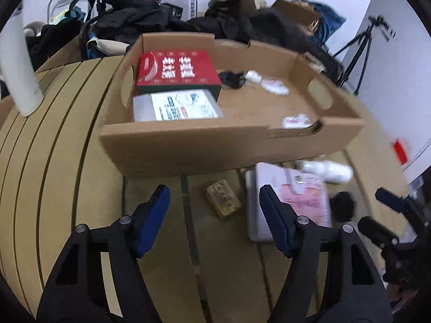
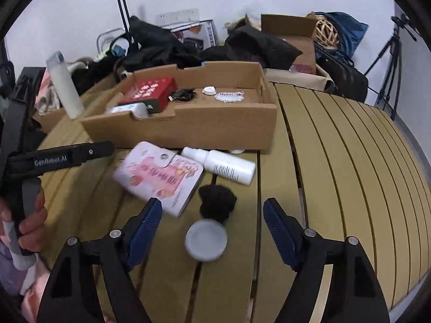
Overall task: Organize objects
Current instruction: 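Grasp the gold packet with the left tool while the right tool grasps the black hair tie, then carry the gold packet and black hair tie into the tray with both tools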
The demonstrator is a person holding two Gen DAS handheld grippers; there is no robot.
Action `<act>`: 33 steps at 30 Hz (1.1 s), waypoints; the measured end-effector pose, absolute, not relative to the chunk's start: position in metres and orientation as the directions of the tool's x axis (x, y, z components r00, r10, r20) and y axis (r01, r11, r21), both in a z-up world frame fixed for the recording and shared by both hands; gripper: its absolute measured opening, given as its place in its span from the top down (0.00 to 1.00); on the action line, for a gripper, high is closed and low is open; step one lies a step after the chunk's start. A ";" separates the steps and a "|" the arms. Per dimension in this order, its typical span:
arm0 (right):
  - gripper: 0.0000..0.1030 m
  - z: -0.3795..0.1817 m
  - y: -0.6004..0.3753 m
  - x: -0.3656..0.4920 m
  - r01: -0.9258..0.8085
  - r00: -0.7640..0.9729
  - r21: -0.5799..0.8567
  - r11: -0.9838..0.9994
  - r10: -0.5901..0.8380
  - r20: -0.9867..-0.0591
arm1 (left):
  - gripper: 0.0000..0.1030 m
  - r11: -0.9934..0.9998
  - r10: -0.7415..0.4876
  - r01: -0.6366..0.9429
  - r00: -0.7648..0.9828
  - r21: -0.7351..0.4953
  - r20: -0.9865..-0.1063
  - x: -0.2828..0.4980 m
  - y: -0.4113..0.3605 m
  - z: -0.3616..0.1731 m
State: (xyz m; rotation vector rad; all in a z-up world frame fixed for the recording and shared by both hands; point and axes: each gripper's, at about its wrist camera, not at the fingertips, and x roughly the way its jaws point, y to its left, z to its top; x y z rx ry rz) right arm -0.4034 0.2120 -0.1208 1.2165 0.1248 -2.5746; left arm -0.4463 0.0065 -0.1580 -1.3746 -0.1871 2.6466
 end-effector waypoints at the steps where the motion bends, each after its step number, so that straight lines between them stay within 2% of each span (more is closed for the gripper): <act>1: 0.26 -0.124 0.211 -0.409 0.300 -0.591 0.051 -0.952 -0.228 -0.774 | 0.40 -0.981 0.190 -0.073 -0.565 -0.180 -0.803 -0.449 0.007 -0.163; 2: 0.29 -0.132 0.210 -0.416 0.299 -0.570 0.058 -0.952 -0.227 -0.789 | 0.43 -0.980 0.194 -0.070 -0.565 -0.188 -0.802 -0.453 0.006 -0.167; 3: 0.36 -0.137 0.209 -0.420 0.298 -0.558 0.059 -0.953 -0.224 -0.799 | 0.45 -0.979 0.198 -0.067 -0.566 -0.195 -0.800 -0.455 0.003 -0.169; 4: 0.42 -0.141 0.208 -0.422 0.301 -0.549 0.060 -0.952 -0.224 -0.805 | 0.51 -0.981 0.185 -0.059 -0.564 -0.183 -0.805 -0.456 0.003 -0.171; 7: 0.50 -0.153 0.205 -0.424 0.297 -0.534 0.050 -0.954 -0.209 -0.819 | 0.65 -0.982 0.187 -0.087 -0.569 -0.168 -0.801 -0.455 0.010 -0.171; 8: 0.54 -0.154 0.206 -0.424 0.291 -0.533 0.051 -0.955 -0.206 -0.821 | 0.65 -0.985 0.173 -0.088 -0.574 -0.149 -0.801 -0.453 0.012 -0.169; 9: 0.62 -0.157 0.207 -0.424 0.280 -0.529 0.057 -0.958 -0.203 -0.824 | 0.66 -0.987 0.161 -0.095 -0.575 -0.130 -0.802 -0.452 0.014 -0.168; 11: 0.62 -0.159 0.211 -0.423 0.273 -0.531 0.079 -0.959 -0.218 -0.819 | 0.81 -0.989 0.141 -0.121 -0.567 -0.087 -0.812 -0.450 0.024 -0.169; 13: 0.64 -0.158 0.212 -0.424 0.273 -0.530 0.081 -0.959 -0.220 -0.819 | 0.82 -0.991 0.106 -0.128 -0.585 -0.038 -0.804 -0.448 0.029 -0.170; 17: 0.64 -0.137 0.217 -0.415 0.261 -0.568 0.064 -0.963 -0.208 -0.796 | 0.82 -0.993 0.114 -0.094 -0.567 -0.074 -0.816 -0.444 0.017 -0.164; 19: 0.64 -0.119 0.221 -0.403 0.259 -0.597 0.063 -0.964 -0.211 -0.774 | 0.82 -0.992 0.126 -0.075 -0.582 -0.102 -0.804 -0.429 0.006 -0.145; 25: 0.64 -0.058 0.241 -0.325 0.264 -0.667 0.082 -0.961 -0.243 -0.704 | 0.82 -0.987 0.148 -0.060 -0.674 -0.146 -0.723 -0.326 -0.025 -0.062; 30: 0.64 -0.045 0.238 -0.243 0.303 -0.662 0.115 -0.946 -0.296 -0.689 | 0.82 -0.987 0.134 -0.033 -0.702 -0.156 -0.700 -0.249 -0.041 -0.034; 33: 0.64 -0.045 0.229 -0.213 0.302 -0.678 0.089 -0.949 -0.279 -0.680 | 0.82 -0.983 0.134 -0.010 -0.723 -0.183 -0.677 -0.217 -0.051 -0.021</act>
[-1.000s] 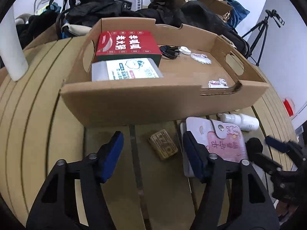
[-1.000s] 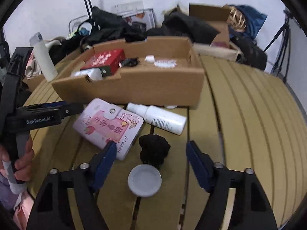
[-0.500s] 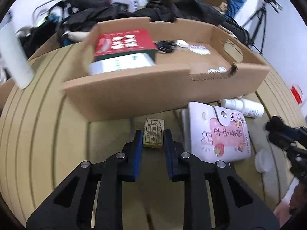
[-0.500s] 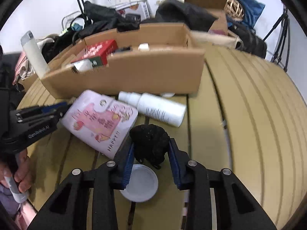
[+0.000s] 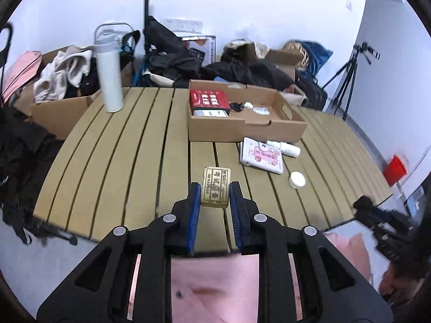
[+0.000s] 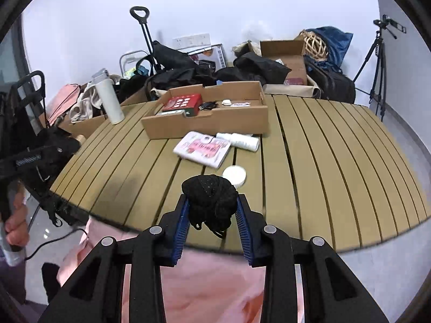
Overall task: Organize objects
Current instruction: 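Carry the gold packet and black hair tie into the tray with both tools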
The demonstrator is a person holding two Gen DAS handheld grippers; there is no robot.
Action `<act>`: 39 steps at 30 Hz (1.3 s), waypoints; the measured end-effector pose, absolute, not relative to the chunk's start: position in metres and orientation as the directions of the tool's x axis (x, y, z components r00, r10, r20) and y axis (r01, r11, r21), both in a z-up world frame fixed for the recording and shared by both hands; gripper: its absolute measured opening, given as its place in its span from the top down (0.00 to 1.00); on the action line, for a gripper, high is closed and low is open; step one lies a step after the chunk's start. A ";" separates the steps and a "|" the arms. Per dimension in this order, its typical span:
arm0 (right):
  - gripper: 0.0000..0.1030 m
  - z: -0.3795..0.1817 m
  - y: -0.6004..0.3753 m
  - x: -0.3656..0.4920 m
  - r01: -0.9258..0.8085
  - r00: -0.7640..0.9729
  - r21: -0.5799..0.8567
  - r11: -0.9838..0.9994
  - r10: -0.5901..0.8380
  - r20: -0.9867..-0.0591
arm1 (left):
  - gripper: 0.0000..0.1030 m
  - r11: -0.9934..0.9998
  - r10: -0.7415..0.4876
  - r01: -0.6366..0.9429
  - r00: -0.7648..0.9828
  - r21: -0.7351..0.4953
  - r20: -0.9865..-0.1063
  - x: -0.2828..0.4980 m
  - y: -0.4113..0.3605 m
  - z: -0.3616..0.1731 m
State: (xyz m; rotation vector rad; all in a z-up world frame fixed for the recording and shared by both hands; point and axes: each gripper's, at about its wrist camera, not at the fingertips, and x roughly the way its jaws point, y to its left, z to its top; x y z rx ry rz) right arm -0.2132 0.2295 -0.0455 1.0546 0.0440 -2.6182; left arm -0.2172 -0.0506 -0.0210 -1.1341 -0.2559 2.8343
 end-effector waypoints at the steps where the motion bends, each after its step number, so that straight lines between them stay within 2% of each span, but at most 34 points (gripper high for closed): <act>1: 0.64 -0.045 0.226 -0.206 0.303 -0.679 0.078 -0.950 -0.272 -0.682 | 0.82 -0.980 0.141 -0.009 -0.732 -0.197 -0.667 -0.209 -0.053 -0.017; 9: 0.64 -0.020 0.213 -0.194 0.326 -0.714 0.084 -0.942 -0.304 -0.631 | 0.82 -0.970 0.173 -0.026 -0.775 -0.242 -0.608 -0.187 -0.059 0.005; 15: 0.64 0.001 0.220 -0.215 0.327 -0.730 0.096 -0.940 -0.316 -0.606 | 0.82 -0.958 0.241 -0.084 -0.762 -0.276 -0.602 -0.221 -0.052 0.013; 17: 0.64 0.008 0.224 -0.231 0.336 -0.732 0.101 -0.937 -0.327 -0.598 | 0.82 -0.943 0.294 -0.116 -0.731 -0.312 -0.616 -0.249 -0.049 0.014; 22: 0.64 0.027 0.228 -0.299 0.372 -0.716 0.100 -0.923 -0.354 -0.602 | 0.82 -0.932 0.340 -0.151 -0.682 -0.331 -0.647 -0.333 -0.026 0.021; 28: 0.64 0.032 0.216 -0.431 0.405 -0.627 0.148 -0.902 -0.392 -0.673 | 0.82 -0.875 0.460 -0.145 -0.547 -0.462 -0.700 -0.472 0.003 0.000; 31: 0.64 0.015 0.205 -0.514 0.370 -0.579 0.156 -0.916 -0.359 -0.732 | 0.82 -0.861 0.481 -0.095 -0.472 -0.500 -0.739 -0.546 0.011 -0.027; 35: 0.64 -0.034 0.187 -0.610 0.317 -0.525 0.092 -0.944 -0.256 -0.812 | 0.82 -0.906 0.390 -0.022 -0.428 -0.422 -0.815 -0.632 0.026 -0.075; 39: 0.64 -0.072 0.181 -0.660 0.267 -0.491 0.038 -0.963 -0.170 -0.854 | 0.82 -0.905 0.396 0.010 -0.351 -0.426 -0.849 -0.666 0.042 -0.120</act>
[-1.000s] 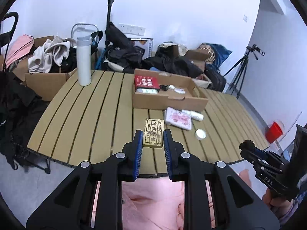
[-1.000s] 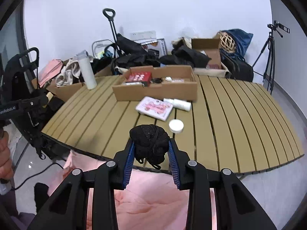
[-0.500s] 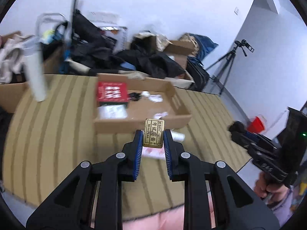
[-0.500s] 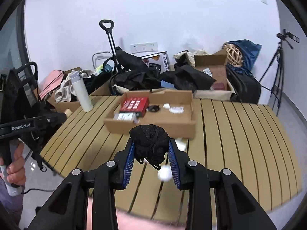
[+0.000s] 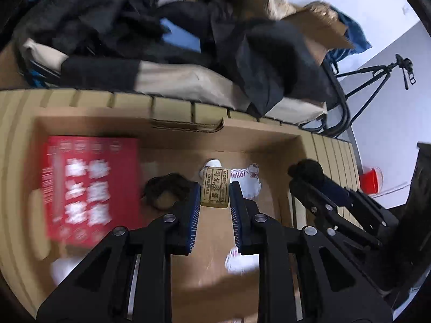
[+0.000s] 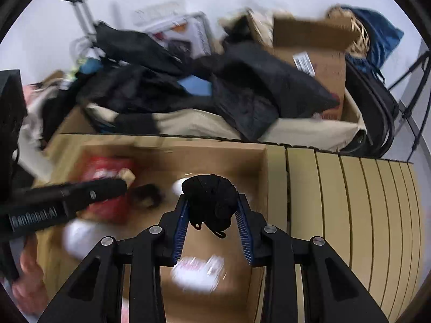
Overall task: Organize objects
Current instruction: 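Carry the gold packet and black hair tie into the tray with both tools, then open both tools and withdraw them from the tray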
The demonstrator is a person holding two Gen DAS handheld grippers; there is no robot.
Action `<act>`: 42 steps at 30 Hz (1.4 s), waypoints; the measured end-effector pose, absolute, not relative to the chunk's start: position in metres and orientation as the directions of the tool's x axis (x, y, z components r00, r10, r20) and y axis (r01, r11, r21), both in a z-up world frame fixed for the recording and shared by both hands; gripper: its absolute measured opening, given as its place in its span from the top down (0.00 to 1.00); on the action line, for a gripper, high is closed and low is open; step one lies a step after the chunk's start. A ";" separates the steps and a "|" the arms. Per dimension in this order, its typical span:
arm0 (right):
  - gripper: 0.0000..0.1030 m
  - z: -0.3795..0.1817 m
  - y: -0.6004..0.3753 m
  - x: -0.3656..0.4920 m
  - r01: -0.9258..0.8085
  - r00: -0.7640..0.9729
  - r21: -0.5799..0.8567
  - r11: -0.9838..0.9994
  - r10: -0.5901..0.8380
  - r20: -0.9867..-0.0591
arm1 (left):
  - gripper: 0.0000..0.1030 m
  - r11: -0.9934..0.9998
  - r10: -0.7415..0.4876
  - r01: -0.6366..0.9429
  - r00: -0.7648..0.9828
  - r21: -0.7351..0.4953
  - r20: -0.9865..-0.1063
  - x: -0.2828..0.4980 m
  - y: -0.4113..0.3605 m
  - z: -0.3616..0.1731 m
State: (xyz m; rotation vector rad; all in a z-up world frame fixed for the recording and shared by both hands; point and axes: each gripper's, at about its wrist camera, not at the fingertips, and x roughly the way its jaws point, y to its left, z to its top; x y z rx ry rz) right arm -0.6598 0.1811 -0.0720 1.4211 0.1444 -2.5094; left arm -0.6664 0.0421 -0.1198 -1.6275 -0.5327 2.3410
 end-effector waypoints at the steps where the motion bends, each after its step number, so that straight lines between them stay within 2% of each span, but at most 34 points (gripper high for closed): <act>1: 0.62 -0.078 0.180 -0.667 0.275 -0.485 0.027 -0.961 -0.163 -0.859 | 0.82 -0.904 0.402 0.001 -0.336 -0.427 -0.852 -0.671 0.048 -0.128; 2: 0.59 -0.085 0.180 -0.676 0.288 -0.468 0.018 -0.958 -0.157 -0.869 | 0.83 -0.912 0.389 -0.005 -0.328 -0.410 -0.861 -0.674 0.052 -0.134; 3: 0.45 -0.090 0.181 -0.680 0.295 -0.460 0.020 -0.955 -0.160 -0.873 | 0.82 -0.924 0.367 -0.016 -0.322 -0.383 -0.873 -0.677 0.055 -0.137; 4: 0.38 -0.092 0.184 -0.683 0.299 -0.461 0.029 -0.954 -0.171 -0.871 | 0.81 -0.929 0.359 -0.032 -0.322 -0.369 -0.876 -0.680 0.056 -0.137; 6: 0.35 -0.093 0.189 -0.689 0.305 -0.454 0.067 -0.950 -0.207 -0.866 | 0.73 -0.924 0.370 -0.027 -0.328 -0.382 -0.869 -0.682 0.052 -0.134; 8: 0.29 -0.084 0.195 -0.688 0.297 -0.470 0.100 -0.950 -0.237 -0.850 | 0.57 -0.920 0.372 -0.009 -0.342 -0.393 -0.863 -0.681 0.043 -0.126; 9: 0.23 -0.079 0.196 -0.685 0.291 -0.484 0.102 -0.951 -0.238 -0.842 | 0.55 -0.918 0.375 -0.015 -0.354 -0.395 -0.857 -0.679 0.040 -0.119; 10: 0.21 -0.074 0.197 -0.684 0.289 -0.490 0.104 -0.952 -0.240 -0.838 | 0.54 -0.923 0.367 -0.028 -0.366 -0.384 -0.855 -0.675 0.038 -0.110; 12: 0.21 -0.059 0.200 -0.677 0.290 -0.487 0.117 -0.950 -0.252 -0.836 | 0.51 -0.938 0.336 -0.052 -0.385 -0.344 -0.859 -0.668 0.035 -0.091; 14: 0.21 -0.043 0.201 -0.668 0.295 -0.484 0.103 -0.950 -0.241 -0.841 | 0.39 -0.949 0.309 -0.065 -0.402 -0.310 -0.862 -0.655 0.030 -0.067; 16: 0.21 -0.021 0.203 -0.651 0.300 -0.498 0.052 -0.953 -0.203 -0.843 | 0.33 -0.962 0.266 -0.059 -0.415 -0.266 -0.870 -0.637 0.021 -0.043; 18: 0.21 0.000 0.208 -0.631 0.304 -0.513 0.022 -0.952 -0.183 -0.839 | 0.32 -0.973 0.225 -0.063 -0.429 -0.220 -0.875 -0.607 0.008 -0.020; 20: 0.21 0.019 0.217 -0.605 0.332 -0.508 0.013 -0.943 -0.190 -0.840 | 0.26 -0.983 0.182 -0.055 -0.446 -0.176 -0.876 -0.580 -0.004 -0.003; 23: 0.21 0.044 0.227 -0.561 0.360 -0.497 -0.009 -0.933 -0.183 -0.848 | 0.23 -0.993 0.114 -0.034 -0.502 -0.112 -0.857 -0.528 -0.025 0.029; 29: 0.21 0.087 0.225 -0.467 0.383 -0.537 -0.017 -0.924 -0.207 -0.818 | 0.22 -0.997 0.074 -0.023 -0.584 -0.074 -0.809 -0.420 -0.035 0.075; 31: 0.21 0.092 0.220 -0.438 0.407 -0.550 -0.028 -0.913 -0.220 -0.806 | 0.20 -0.998 0.068 -0.053 -0.611 -0.045 -0.789 -0.378 -0.035 0.082; 32: 0.21 0.095 0.215 -0.412 0.423 -0.569 -0.069 -0.903 -0.205 -0.797 | 0.11 -0.997 0.065 -0.068 -0.624 -0.029 -0.779 -0.355 -0.036 0.084; 34: 0.21 0.098 0.211 -0.372 0.440 -0.618 -0.136 -0.888 -0.190 -0.763 | 0.00 -0.994 0.093 -0.102 -0.655 -0.035 -0.750 -0.308 -0.041 0.086; 35: 0.21 0.098 0.209 -0.348 0.457 -0.635 -0.148 -0.877 -0.205 -0.744 | 0.00 -0.992 0.110 -0.117 -0.669 -0.042 -0.735 -0.286 -0.043 0.084; 39: 0.21 0.090 0.217 -0.256 0.477 -0.662 -0.046 -0.877 -0.325 -0.675 | 0.00 -0.993 0.092 -0.120 -0.696 -0.011 -0.712 -0.198 -0.044 0.059; 42: 0.21 0.064 0.218 -0.196 0.409 -0.734 -0.010 -0.912 -0.322 -0.598 | 0.00 -0.999 0.045 -0.047 -0.786 -0.014 -0.617 -0.123 -0.042 0.028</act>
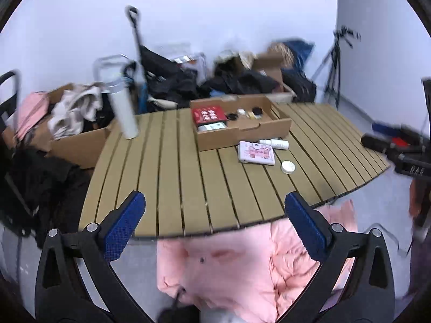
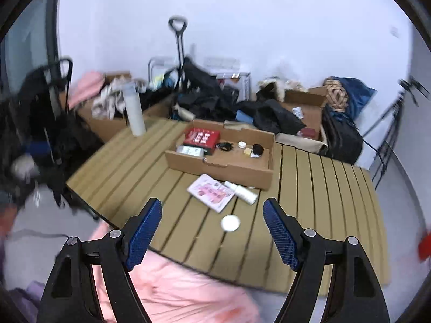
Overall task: Organize objects
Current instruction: 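Open both tools and withdraw them from the tray, then move both tools toward the pink card pack on the table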
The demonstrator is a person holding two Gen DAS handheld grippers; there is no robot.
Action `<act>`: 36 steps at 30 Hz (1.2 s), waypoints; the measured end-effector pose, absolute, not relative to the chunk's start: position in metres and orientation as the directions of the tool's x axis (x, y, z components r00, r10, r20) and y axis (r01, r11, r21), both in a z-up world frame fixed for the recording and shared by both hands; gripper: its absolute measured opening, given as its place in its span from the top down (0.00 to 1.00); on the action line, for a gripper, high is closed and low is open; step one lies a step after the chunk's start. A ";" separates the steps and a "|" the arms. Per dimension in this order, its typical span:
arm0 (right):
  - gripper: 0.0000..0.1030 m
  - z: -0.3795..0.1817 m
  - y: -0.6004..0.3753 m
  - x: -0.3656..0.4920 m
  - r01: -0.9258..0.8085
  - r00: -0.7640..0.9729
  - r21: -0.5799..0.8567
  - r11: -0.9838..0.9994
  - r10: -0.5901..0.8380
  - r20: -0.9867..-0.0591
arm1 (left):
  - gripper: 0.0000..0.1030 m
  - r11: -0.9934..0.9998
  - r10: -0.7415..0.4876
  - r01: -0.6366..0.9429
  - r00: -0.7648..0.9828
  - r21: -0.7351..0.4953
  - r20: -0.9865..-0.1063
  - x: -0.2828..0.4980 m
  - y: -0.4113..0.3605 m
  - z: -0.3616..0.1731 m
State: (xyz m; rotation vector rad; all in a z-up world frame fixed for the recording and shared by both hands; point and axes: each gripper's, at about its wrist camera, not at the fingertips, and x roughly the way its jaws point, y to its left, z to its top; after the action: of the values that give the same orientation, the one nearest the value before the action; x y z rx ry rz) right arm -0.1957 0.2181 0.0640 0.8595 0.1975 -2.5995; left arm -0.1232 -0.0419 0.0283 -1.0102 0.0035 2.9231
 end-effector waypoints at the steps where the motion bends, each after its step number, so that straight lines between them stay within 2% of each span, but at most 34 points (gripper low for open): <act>1: 0.21 0.054 0.215 -0.182 0.395 -0.749 -0.019 -0.919 -0.310 -0.585 | 0.00 -1.000 0.017 -0.001 -0.804 -0.027 -0.594 -0.107 -0.041 0.019; 2: 0.21 0.038 0.213 -0.163 0.379 -0.772 -0.045 -0.924 -0.289 -0.566 | 0.00 -0.999 -0.014 0.041 -0.819 -0.034 -0.574 -0.090 -0.039 0.008; 4: 0.21 0.009 0.210 -0.125 0.313 -0.808 -0.069 -0.947 -0.227 -0.544 | 0.00 -1.000 -0.010 0.020 -0.814 -0.011 -0.581 -0.071 -0.027 -0.009; 6: 0.21 -0.015 0.206 -0.102 0.357 -0.767 -0.004 -0.934 -0.291 -0.572 | 0.00 -1.000 -0.018 0.002 -0.795 0.027 -0.606 -0.062 -0.016 -0.018; 8: 0.21 -0.024 0.198 -0.099 0.414 -0.715 -0.009 -0.910 -0.319 -0.622 | 0.00 -0.999 -0.008 -0.016 -0.795 0.034 -0.607 -0.057 -0.009 -0.021; 11: 0.21 -0.024 0.193 -0.093 0.423 -0.736 -0.071 -0.903 -0.297 -0.609 | 0.00 -0.999 -0.015 -0.011 -0.791 0.038 -0.611 -0.061 -0.006 -0.021; 17: 0.21 -0.036 0.207 -0.098 0.390 -0.704 -0.003 -0.921 -0.296 -0.645 | 0.00 -0.999 0.030 -0.045 -0.746 0.005 -0.665 -0.069 -0.001 -0.042; 21: 0.23 -0.050 0.221 -0.121 0.355 -0.665 0.012 -0.935 -0.262 -0.699 | 0.00 -0.990 0.112 -0.138 -0.739 -0.013 -0.664 -0.094 0.007 -0.050; 27: 0.27 -0.053 0.232 -0.211 0.359 -0.603 0.115 -0.926 -0.325 -0.729 | 0.01 -0.960 0.249 -0.276 -0.741 -0.054 -0.624 -0.202 0.009 -0.053; 30: 0.28 -0.063 0.225 -0.274 0.348 -0.565 0.164 -0.923 -0.346 -0.749 | 0.10 -0.941 0.324 -0.304 -0.686 -0.147 -0.652 -0.278 0.010 -0.067; 32: 0.36 -0.080 0.218 -0.326 0.323 -0.516 0.229 -0.918 -0.374 -0.771 | 0.23 -0.937 0.348 -0.270 -0.649 -0.223 -0.676 -0.333 0.010 -0.083; 33: 0.39 -0.087 0.215 -0.344 0.305 -0.503 0.247 -0.920 -0.375 -0.779 | 0.25 -0.932 0.361 -0.250 -0.633 -0.260 -0.685 -0.357 0.009 -0.092; 35: 0.45 -0.104 0.208 -0.388 0.270 -0.476 0.279 -0.922 -0.380 -0.793 | 0.49 -0.918 0.391 -0.193 -0.576 -0.346 -0.718 -0.404 0.005 -0.116; 36: 0.49 -0.110 0.205 -0.402 0.258 -0.464 0.284 -0.923 -0.377 -0.802 | 0.53 -0.910 0.405 -0.161 -0.541 -0.382 -0.737 -0.426 0.003 -0.131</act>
State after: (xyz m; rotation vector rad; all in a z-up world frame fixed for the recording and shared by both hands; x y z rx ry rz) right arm -0.4019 0.2049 -0.1099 1.3615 -0.1729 -2.4033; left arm -0.4259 0.0032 -0.1306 -1.2838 -0.3864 2.4734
